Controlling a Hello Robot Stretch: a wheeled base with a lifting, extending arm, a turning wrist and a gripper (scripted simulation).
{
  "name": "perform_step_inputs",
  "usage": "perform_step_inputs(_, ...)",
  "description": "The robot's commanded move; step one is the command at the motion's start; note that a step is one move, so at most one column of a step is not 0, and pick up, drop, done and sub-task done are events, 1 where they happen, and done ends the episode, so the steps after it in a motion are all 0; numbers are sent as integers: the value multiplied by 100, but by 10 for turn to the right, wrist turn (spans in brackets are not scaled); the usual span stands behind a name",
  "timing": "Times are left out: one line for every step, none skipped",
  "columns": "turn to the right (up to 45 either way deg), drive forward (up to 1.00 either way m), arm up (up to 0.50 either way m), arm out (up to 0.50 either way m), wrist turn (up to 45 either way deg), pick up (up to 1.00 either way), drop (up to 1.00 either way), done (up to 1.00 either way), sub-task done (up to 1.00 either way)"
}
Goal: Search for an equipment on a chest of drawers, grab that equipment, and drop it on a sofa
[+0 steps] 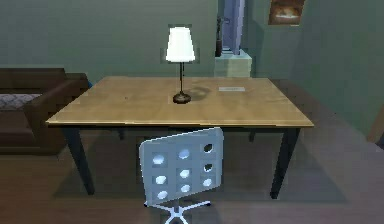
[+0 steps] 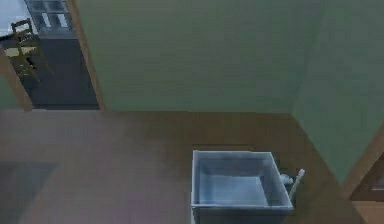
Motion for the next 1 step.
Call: perform_step_inputs(30,0,0,0,0,0,0,0,0)
